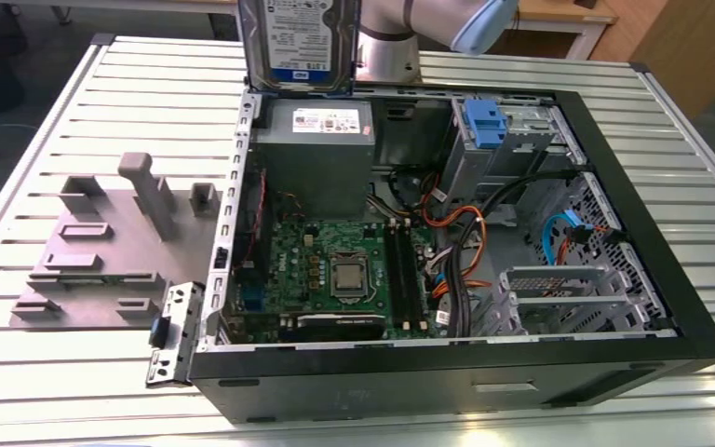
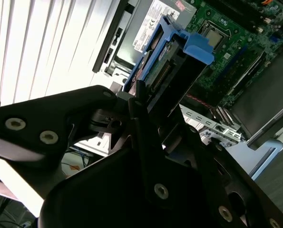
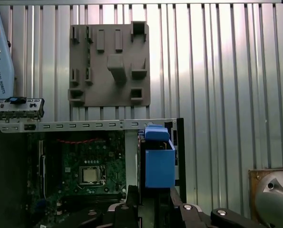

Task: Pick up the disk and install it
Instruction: 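Pick up the disk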

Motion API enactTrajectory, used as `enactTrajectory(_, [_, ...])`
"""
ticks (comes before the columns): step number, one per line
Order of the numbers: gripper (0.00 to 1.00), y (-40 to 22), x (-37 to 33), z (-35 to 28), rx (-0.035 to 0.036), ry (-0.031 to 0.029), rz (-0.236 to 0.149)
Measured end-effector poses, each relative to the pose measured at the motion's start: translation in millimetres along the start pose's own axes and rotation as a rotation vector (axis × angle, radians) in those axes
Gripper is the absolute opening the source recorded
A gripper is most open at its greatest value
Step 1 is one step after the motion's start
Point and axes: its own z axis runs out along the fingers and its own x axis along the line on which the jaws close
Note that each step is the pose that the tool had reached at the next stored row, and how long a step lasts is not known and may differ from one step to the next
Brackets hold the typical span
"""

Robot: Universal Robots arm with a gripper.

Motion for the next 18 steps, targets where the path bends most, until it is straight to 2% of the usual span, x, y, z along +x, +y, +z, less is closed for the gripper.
enactTrajectory(9, [0.35, -16.9, -1.3, -0.6, 0.0, 0.0, 0.0])
enactTrajectory(18, [0.35, -26.8, -1.9, -0.8, 0.0, -0.0001, 0.0])
